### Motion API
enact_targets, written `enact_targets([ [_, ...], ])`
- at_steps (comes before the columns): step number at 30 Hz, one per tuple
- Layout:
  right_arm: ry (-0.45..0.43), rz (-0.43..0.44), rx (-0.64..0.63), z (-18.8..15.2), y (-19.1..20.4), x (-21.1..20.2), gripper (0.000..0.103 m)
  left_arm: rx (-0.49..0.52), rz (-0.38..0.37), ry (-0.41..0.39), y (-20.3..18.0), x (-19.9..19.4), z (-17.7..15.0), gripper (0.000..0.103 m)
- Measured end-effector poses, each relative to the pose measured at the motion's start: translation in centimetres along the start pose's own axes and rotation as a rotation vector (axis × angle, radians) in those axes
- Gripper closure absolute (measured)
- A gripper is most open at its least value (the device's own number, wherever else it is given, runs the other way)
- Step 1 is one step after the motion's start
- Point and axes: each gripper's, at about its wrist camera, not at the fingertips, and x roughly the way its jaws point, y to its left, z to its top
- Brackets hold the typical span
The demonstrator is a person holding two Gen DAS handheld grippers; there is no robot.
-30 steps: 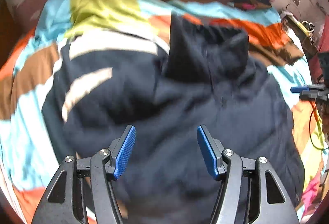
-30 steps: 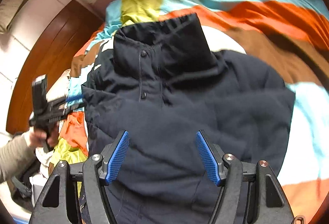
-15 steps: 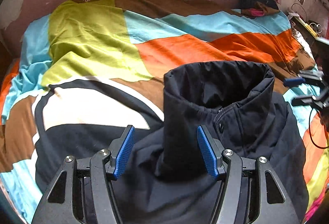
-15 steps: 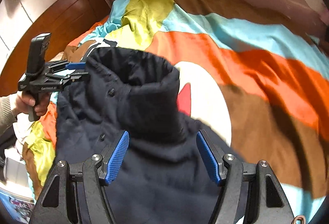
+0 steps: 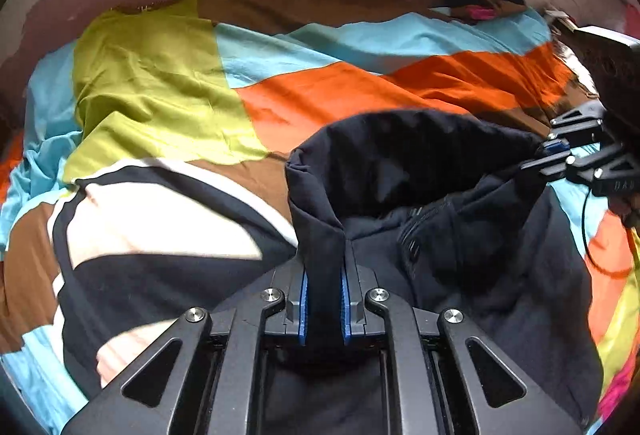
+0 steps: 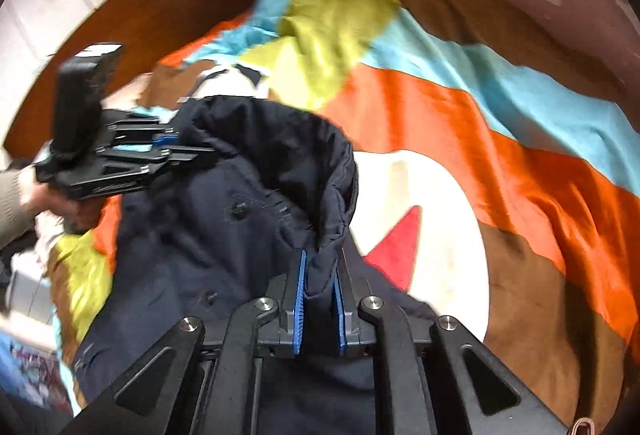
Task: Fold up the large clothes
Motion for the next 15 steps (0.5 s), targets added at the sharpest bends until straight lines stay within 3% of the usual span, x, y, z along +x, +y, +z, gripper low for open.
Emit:
enact_targets([
  [7,0.03,0.031,-0.14,-6.7,4.5,-3.8,0.092,0.132,-0.054,-0.007,-2.6,-4.8,-7.6,0.093],
  [11,0.1,-0.009,-0.258,-11.9,8.7,-2.9,0.092,0.25,-0.009,0.003,-6.0,-5.6,-12.3,0.093],
  [15,0.096,-0.041,-0.263,-14.5,10.2,-2.2,0.092,0.308,0.043,-0.029,-8.5,-6.1,-15.1,0.093],
])
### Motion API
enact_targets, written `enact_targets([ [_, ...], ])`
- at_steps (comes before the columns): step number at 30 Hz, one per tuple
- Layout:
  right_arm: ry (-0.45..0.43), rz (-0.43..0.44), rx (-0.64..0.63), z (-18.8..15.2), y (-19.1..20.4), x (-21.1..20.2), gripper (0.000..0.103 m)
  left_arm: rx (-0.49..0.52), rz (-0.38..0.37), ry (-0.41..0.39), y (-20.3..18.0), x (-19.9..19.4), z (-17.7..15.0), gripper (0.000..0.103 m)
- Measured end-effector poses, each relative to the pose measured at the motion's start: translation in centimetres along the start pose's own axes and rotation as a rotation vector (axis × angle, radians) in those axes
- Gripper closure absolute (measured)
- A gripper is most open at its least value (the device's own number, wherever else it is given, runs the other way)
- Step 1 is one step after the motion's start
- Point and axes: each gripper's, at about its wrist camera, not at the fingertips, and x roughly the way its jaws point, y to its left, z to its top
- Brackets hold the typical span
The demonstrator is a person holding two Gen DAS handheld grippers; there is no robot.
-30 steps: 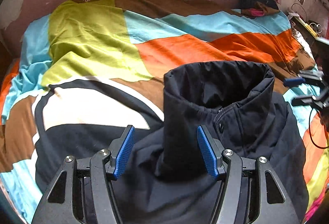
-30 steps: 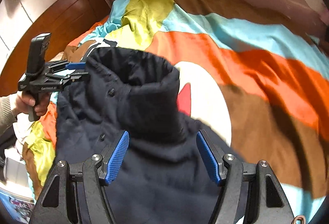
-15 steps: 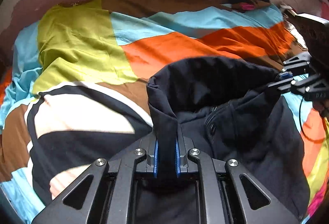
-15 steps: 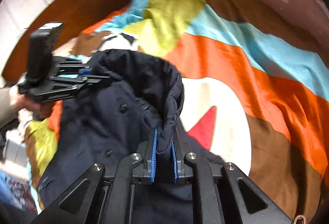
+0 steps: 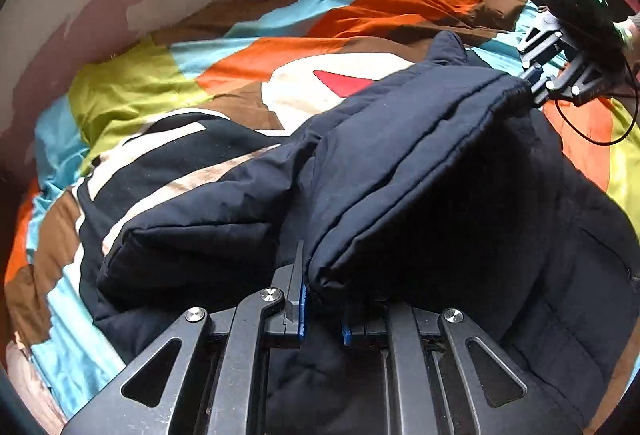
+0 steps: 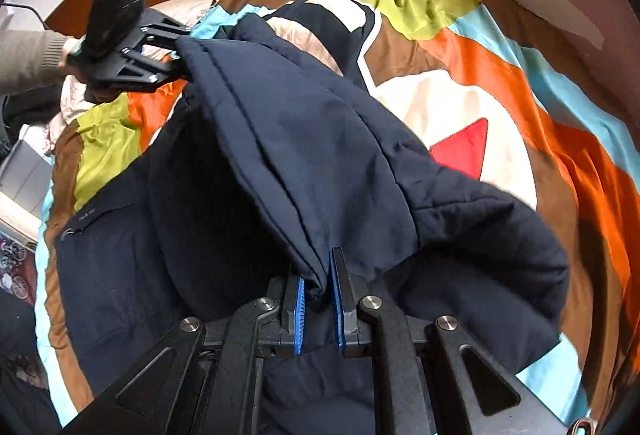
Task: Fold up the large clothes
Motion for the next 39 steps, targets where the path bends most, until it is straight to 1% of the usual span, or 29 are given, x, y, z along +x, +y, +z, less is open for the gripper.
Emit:
enact_targets([
  [5,-0.05,-0.007,-0.004,-0.6,1.1,-1.6,0.092,0.023,0.025,-0.057,-1.5,-1.7,-0.9,0.093],
  [7,-0.05,-0.001,-0.034,-1.1,1.9,-2.1,0.092,0.054,0.025,-0.051,-2.1,-1.3,-1.5,0.093],
  [9,-0.015,0.006,-0.061,-1.8,3.0,-1.2,0.092,0.086,0.033,-0.013,-3.2,0.2,-2.7,0.092],
  [11,0.039,0.0,-0.1,-2.7,3.9,0.7,0.092,0.133,0.051,0.044,-4.6,2.4,-4.1,0.092],
  [12,0.08,-0.005,-0.122,-3.3,4.4,2.4,0.092,0.168,0.074,0.064,-5.5,3.4,-4.9,0.091],
  [14,0.118,-0.015,-0.137,-4.0,4.6,4.6,0.092,0.209,0.12,0.076,-6.5,4.4,-5.7,0.089],
  [15,0.127,-0.02,-0.138,-3.9,4.6,5.4,0.092,0.214,0.134,0.075,-6.6,4.6,-5.8,0.089],
  [16,0.132,-0.027,-0.137,-3.8,4.5,5.9,0.091,0.204,0.137,0.073,-6.5,4.5,-5.8,0.089],
  [17,0.136,-0.026,-0.132,-3.7,4.3,6.2,0.091,0.181,0.128,0.075,-6.2,4.3,-5.7,0.085],
  [20,0.153,-0.027,-0.15,-3.3,4.1,6.3,0.091,0.112,0.083,0.094,-4.8,3.5,-5.4,0.083],
  [23,0.167,-0.039,-0.174,-3.3,4.4,6.1,0.091,0.022,0.014,0.128,-3.0,2.2,-5.5,0.082],
  [26,0.173,-0.055,-0.186,-3.4,4.8,6.2,0.091,-0.059,-0.026,0.133,-1.4,0.4,-5.4,0.082],
  [29,0.172,-0.068,-0.192,-3.5,5.1,6.4,0.091,-0.134,-0.054,0.125,0.0,-1.5,-4.9,0.082],
  [30,0.17,-0.071,-0.187,-3.5,5.1,6.4,0.091,-0.165,-0.073,0.113,0.6,-2.1,-4.5,0.082],
  [33,0.164,-0.075,-0.177,-3.9,5.7,6.3,0.091,-0.228,-0.105,0.073,1.0,-3.7,-2.9,0.082],
  [35,0.158,-0.082,-0.169,-4.4,6.0,6.1,0.089,-0.271,-0.14,0.047,1.2,-3.8,-1.4,0.082],
  [36,0.16,-0.08,-0.163,-4.5,6.1,6.1,0.089,-0.275,-0.142,0.038,1.0,-3.5,-0.7,0.082],
  [38,0.156,-0.091,-0.162,-4.5,6.0,6.0,0.089,-0.278,-0.155,0.03,0.2,-2.0,0.5,0.081],
  [39,0.154,-0.094,-0.155,-4.5,6.1,5.9,0.089,-0.28,-0.164,0.046,-0.4,-0.5,1.2,0.081],
])
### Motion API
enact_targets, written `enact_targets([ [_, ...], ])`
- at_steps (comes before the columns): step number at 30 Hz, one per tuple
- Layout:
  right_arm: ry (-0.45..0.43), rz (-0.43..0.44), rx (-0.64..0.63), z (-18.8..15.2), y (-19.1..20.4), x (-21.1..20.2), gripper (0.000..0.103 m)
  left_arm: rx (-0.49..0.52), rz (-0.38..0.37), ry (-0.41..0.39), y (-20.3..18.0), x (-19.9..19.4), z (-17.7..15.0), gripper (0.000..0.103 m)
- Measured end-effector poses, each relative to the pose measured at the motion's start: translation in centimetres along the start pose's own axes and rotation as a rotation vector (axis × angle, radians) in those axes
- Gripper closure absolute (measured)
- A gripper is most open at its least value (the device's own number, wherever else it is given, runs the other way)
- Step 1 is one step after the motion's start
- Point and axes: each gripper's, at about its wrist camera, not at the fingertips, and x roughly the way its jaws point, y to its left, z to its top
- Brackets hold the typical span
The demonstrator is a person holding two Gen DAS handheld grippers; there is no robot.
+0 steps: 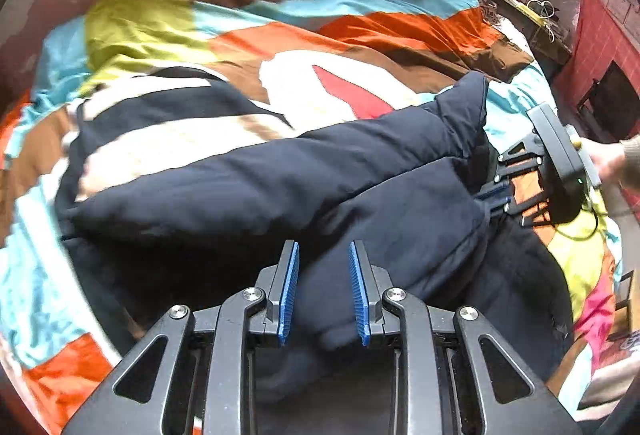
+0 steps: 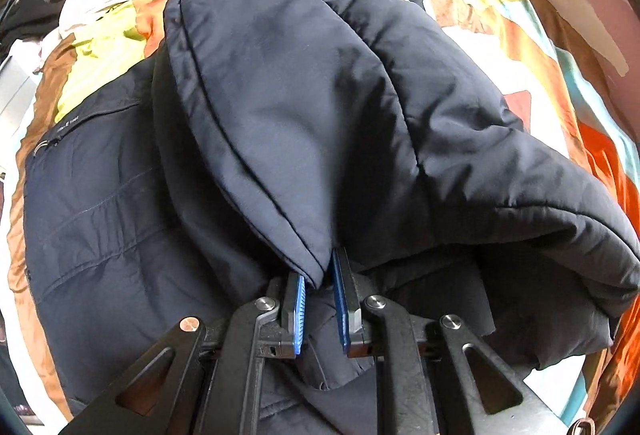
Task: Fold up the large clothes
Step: 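Open both tools and release the folded collar onto the jacket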
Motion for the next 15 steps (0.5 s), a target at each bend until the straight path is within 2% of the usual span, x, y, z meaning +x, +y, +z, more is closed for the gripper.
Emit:
enact_targets([
  [4,-0.012,0.021,0.067,-0.3,-0.4,-0.9,0.085,0.026,0.062,0.086,-1.0,4.5,-0.9,0.081],
  [6,-0.021,0.059,0.115,-0.9,-0.7,-2.1,0.084,0.009,0.065,0.085,-0.5,5.1,-1.4,0.081],
  [9,-0.045,0.179,0.239,-2.2,-2.0,-4.2,0.082,-0.027,0.06,0.086,0.2,5.2,-2.1,0.075],
  [11,-0.087,0.272,0.374,-3.1,-3.2,-5.6,0.065,-0.041,0.06,0.085,0.5,5.0,-2.5,0.073],
  [13,-0.137,0.328,0.516,-3.7,-4.8,-6.3,0.052,-0.06,0.057,0.087,0.8,4.7,-2.9,0.073],
  [15,-0.181,0.391,0.653,-4.0,-6.4,-6.0,0.049,-0.085,0.052,0.091,1.0,4.4,-3.2,0.073],
])
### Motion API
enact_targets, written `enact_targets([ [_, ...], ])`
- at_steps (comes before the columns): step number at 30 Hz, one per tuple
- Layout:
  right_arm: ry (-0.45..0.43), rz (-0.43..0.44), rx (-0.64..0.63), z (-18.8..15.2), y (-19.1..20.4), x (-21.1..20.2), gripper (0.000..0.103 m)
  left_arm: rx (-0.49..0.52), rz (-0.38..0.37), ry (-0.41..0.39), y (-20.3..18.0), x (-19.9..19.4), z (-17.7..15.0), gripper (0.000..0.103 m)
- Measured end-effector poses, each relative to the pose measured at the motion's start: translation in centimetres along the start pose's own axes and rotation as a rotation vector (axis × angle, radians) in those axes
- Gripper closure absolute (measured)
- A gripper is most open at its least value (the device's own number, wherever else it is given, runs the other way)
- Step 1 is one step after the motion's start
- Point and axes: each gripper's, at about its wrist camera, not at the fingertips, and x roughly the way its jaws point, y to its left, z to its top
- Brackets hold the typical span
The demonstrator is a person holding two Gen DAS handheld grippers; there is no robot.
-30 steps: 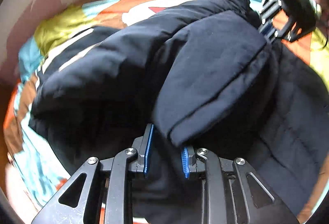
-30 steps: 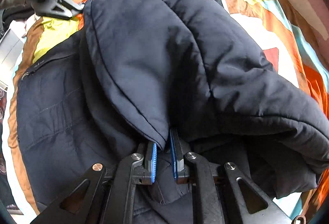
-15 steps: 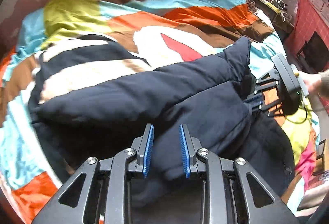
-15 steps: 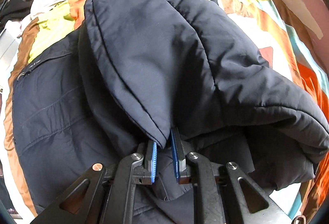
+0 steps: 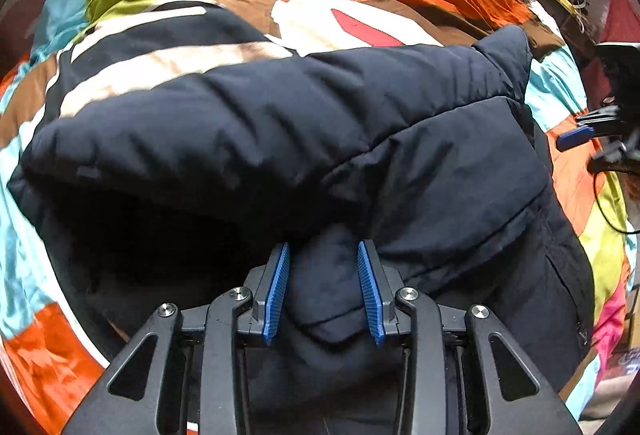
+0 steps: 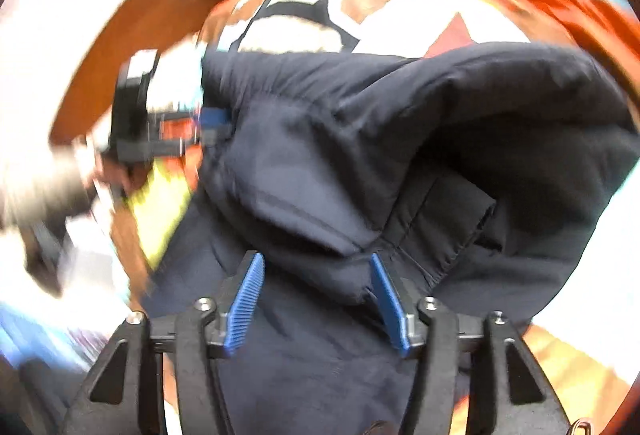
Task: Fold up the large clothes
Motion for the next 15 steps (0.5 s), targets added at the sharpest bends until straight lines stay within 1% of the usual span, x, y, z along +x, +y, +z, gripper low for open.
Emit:
enact_targets([
  [1,-0.016,0.015,0.044,0.4,-0.7,0.0,0.049,-0.011,-0.003,0.001,0.1,-0.1,-0.1,0.073],
  [2,-0.042,0.025,0.114,0.8,-1.6,0.4,0.049,-0.026,-0.008,0.003,0.3,-0.2,-0.2,0.073],
  [6,-0.088,0.065,0.277,1.7,-3.9,2.1,0.049,-0.079,-0.026,0.014,0.8,-0.6,-0.8,0.073],
  [10,-0.102,0.12,0.4,1.8,-5.9,4.1,0.049,-0.135,-0.054,0.014,1.5,-1.1,-0.9,0.073],
  [11,-0.106,0.136,0.422,1.7,-6.1,4.8,0.049,-0.145,-0.058,0.014,1.7,-1.1,-0.9,0.073],
  [13,-0.107,0.139,0.435,1.8,-6.3,5.4,0.049,-0.146,-0.054,0.021,1.8,-1.2,-1.0,0.072],
  [15,-0.12,0.153,0.415,1.7,-5.6,5.7,0.065,-0.14,-0.045,0.029,1.7,-1.3,-1.0,0.072],
])
